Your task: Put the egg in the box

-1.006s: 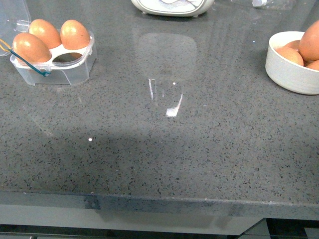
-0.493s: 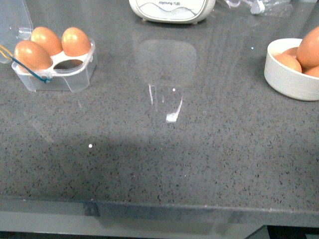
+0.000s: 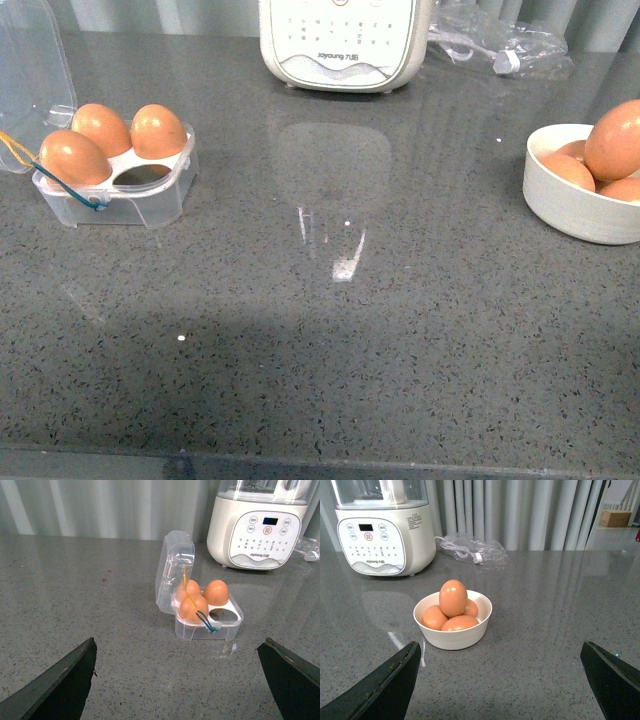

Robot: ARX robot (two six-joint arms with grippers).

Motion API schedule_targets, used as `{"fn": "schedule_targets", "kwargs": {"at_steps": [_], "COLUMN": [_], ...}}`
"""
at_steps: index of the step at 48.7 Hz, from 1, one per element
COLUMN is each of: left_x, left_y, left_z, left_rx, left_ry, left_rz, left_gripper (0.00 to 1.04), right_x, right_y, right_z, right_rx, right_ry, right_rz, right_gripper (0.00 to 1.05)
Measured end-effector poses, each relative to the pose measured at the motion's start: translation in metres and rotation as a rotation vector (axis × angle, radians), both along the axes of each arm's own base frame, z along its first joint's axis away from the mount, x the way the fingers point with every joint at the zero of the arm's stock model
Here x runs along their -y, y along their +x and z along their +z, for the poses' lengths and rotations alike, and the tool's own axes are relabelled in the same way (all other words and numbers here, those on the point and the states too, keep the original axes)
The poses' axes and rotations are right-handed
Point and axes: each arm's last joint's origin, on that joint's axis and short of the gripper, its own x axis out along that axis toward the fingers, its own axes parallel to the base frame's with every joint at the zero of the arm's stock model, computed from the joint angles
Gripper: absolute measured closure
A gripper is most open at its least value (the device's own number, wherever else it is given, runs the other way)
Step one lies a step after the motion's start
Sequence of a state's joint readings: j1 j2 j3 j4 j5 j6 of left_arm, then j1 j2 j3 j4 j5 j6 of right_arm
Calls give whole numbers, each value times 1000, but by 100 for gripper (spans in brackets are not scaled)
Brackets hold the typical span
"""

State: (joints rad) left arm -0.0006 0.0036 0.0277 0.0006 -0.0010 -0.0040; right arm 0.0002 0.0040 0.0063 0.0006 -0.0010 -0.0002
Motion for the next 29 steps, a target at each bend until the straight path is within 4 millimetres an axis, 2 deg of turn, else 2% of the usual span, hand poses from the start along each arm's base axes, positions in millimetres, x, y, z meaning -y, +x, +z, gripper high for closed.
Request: {"fn": "schedule_targets", "kwargs": {"at_steps": [24,29], "left_x": [0,0], "left_y": [0,0], "left_z": [0,0], "left_rx": [0,0], "left_ry": [0,0], "left_rz": [0,0], "left_gripper": [7,7], "right_x": [0,2], "right_y": [0,9], "right_z": [0,6], "right_rx": [-3,-217], "right_ry": [5,235], "right_rz": [-6,-228], "right_gripper": [7,7]}}
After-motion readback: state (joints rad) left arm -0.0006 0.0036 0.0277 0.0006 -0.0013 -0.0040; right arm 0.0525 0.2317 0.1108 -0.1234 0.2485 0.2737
